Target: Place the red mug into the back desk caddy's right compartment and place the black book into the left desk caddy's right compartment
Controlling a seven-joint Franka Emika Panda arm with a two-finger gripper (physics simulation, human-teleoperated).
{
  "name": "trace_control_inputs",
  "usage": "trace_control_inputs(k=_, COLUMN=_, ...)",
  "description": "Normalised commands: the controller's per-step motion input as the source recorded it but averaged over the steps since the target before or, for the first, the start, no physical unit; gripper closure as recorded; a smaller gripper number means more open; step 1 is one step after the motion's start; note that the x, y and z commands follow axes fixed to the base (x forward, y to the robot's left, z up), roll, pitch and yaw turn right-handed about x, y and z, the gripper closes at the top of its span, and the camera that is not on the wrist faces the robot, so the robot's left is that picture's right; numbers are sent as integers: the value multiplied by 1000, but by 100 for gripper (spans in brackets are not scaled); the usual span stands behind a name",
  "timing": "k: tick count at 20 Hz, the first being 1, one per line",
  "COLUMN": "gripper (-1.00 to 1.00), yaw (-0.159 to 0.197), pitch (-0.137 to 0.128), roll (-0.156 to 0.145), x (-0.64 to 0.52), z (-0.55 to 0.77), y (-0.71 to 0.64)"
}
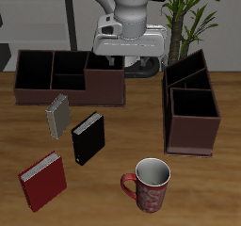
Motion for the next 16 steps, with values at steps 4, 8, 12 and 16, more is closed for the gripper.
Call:
trace_control_inputs(k=4, gripper=-100, yaw=14, pitch=-26, roll=23, x=304, z=158, y=312)
trace_control_inputs(k=8, gripper=-100, yaw=39, pitch=-63, roll=36, x=455, z=231, y=529)
trace_control_inputs(k=12, gripper=-100, yaw=22, pitch=-46, roll=-6, x=472, z=105, y=284)
trace_control_inputs(k=16, gripper=-100, yaw=-23, pitch=-2, roll=-7, x=464, z=35, y=116)
